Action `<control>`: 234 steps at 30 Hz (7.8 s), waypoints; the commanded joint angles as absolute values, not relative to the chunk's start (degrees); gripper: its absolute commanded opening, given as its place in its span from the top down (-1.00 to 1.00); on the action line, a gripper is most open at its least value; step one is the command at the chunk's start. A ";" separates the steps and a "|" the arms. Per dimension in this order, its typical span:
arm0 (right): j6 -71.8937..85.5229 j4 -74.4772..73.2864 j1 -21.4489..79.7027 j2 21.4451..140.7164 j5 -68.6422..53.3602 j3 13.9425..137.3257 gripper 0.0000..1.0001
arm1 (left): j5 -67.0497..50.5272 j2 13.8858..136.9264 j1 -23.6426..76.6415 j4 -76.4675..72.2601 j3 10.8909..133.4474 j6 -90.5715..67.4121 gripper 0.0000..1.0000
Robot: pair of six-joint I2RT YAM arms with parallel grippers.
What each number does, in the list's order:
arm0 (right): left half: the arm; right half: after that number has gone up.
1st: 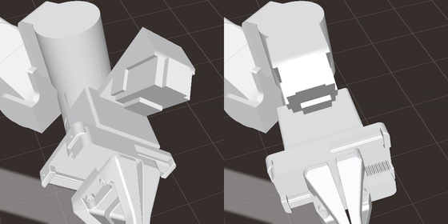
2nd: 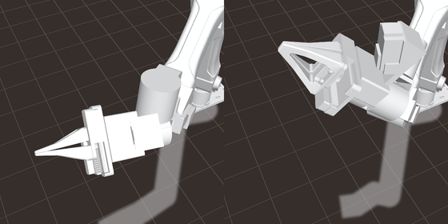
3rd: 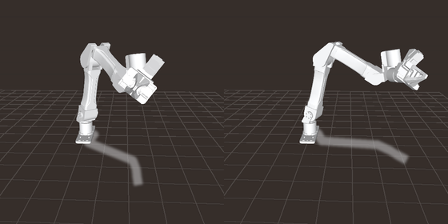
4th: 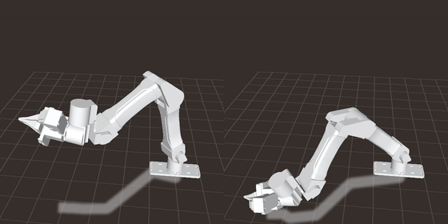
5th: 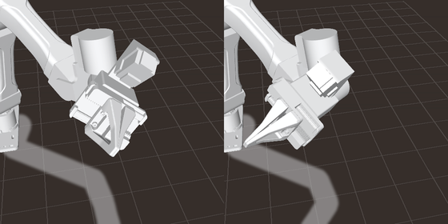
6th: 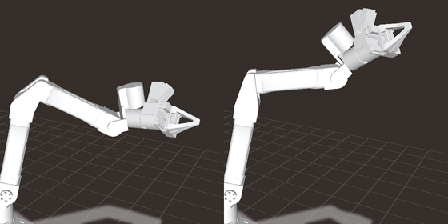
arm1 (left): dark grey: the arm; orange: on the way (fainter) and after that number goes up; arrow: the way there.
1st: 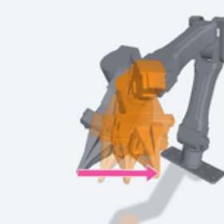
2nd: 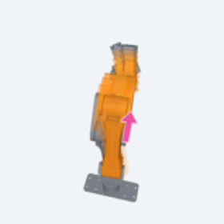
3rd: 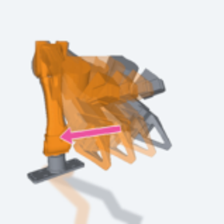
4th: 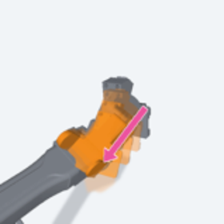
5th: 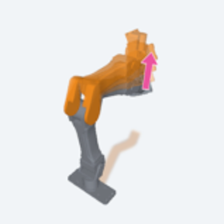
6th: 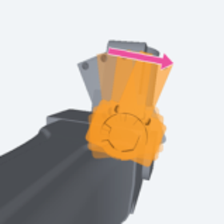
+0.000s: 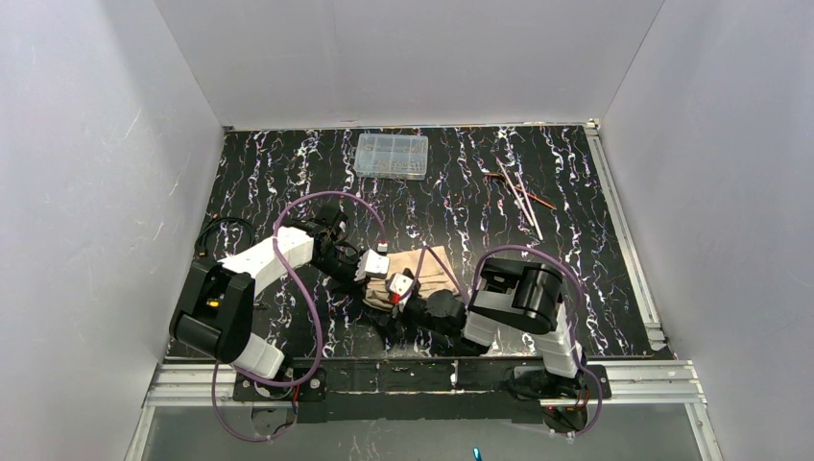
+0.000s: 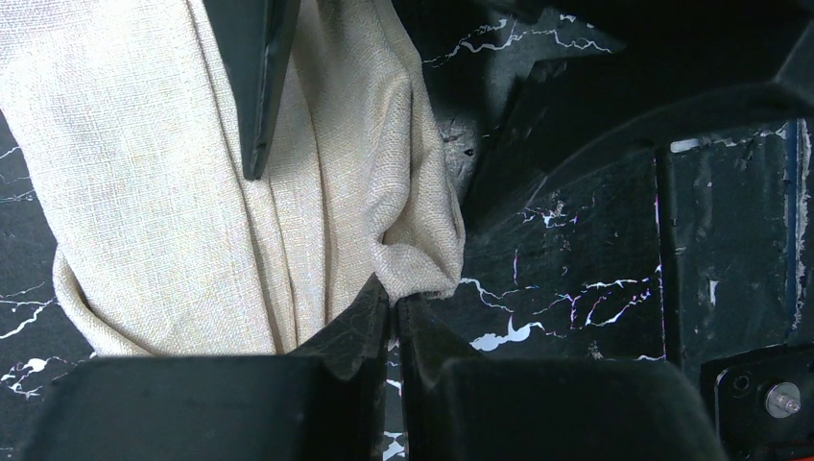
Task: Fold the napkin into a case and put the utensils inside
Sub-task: Pass from the left arm to the right, then pick up the top corner of the smaller rectangle folded napkin from the folded napkin.
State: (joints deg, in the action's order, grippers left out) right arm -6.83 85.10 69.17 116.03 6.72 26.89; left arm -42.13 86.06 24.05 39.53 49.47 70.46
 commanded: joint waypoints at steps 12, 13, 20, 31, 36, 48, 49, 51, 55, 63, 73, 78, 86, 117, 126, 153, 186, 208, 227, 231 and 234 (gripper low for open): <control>-9.18 95.27 69.05 119.19 12.37 31.19 -0.41 | -44.32 85.87 23.56 41.81 50.76 70.89 1.00; -9.22 95.12 68.92 119.27 12.27 31.46 -0.33 | -44.23 85.83 23.56 41.90 50.87 70.86 1.00; -8.45 93.45 68.63 118.40 10.43 31.45 0.18 | -43.08 85.40 23.58 42.28 51.70 70.17 0.66; -5.42 88.95 68.31 114.38 7.21 30.04 0.54 | -42.06 78.29 20.00 45.28 50.25 76.05 -0.04; -3.37 88.86 67.91 114.49 4.48 30.15 0.53 | -42.45 70.23 21.02 32.75 41.25 74.74 -0.67; -0.97 88.37 66.18 115.95 0.46 30.52 0.54 | -36.87 66.51 27.35 14.88 33.31 71.14 -0.57; -0.98 88.21 66.14 115.96 0.37 30.54 0.54 | -36.37 66.79 27.70 13.77 33.16 70.87 -0.51; -0.88 88.20 65.97 116.01 0.31 30.48 0.55 | -35.62 67.58 28.21 13.50 33.42 71.13 -0.35; -0.88 87.49 65.76 116.08 -1.59 30.69 0.56 | -34.65 67.90 28.81 13.40 33.90 70.86 0.00; -0.35 87.06 65.66 116.46 -2.35 31.02 0.57 | -33.46 66.91 29.44 15.49 35.18 68.68 0.81; -0.35 86.25 65.47 116.54 -2.93 31.09 0.56 | -37.87 65.33 29.44 21.62 36.45 67.67 0.60; 1.04 86.31 65.38 116.67 -3.38 31.21 0.58 | -38.41 67.08 29.44 20.93 37.25 66.51 -0.15; 1.30 86.63 65.37 116.89 -3.95 31.15 0.61 | -41.13 70.40 29.44 21.43 38.32 66.65 -0.14; 4.35 88.62 63.58 112.01 -5.37 29.82 -0.09 | -38.68 68.86 29.36 25.17 38.41 65.88 1.00; 4.58 86.75 62.63 110.57 -7.56 29.91 0.41 | -37.30 68.85 29.29 23.38 37.70 64.61 1.00; 5.63 79.41 60.40 110.48 -11.78 33.18 0.94 | -37.17 63.57 20.76 31.78 43.60 54.51 -0.03; 21.04 75.46 54.08 117.76 -30.44 40.56 0.97 | -30.71 79.24 19.25 14.40 40.09 54.57 0.16; 23.01 68.83 53.57 116.99 -32.45 42.42 0.97 | -23.60 81.29 21.67 6.45 37.54 55.13 0.16; 27.41 63.06 52.27 115.85 -33.02 45.82 0.97 | -24.64 79.75 21.71 7.86 39.75 51.67 1.00; 27.60 58.24 52.14 114.57 -33.11 47.67 0.97 | -25.49 78.80 21.75 7.08 38.42 50.94 1.00; 27.57 54.35 51.65 113.97 -32.59 48.81 0.97 | -25.60 77.76 21.71 6.07 37.39 50.70 1.00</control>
State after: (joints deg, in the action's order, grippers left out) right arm 27.05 58.96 52.29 117.34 -32.42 46.06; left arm -23.03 80.60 21.50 6.33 38.28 51.79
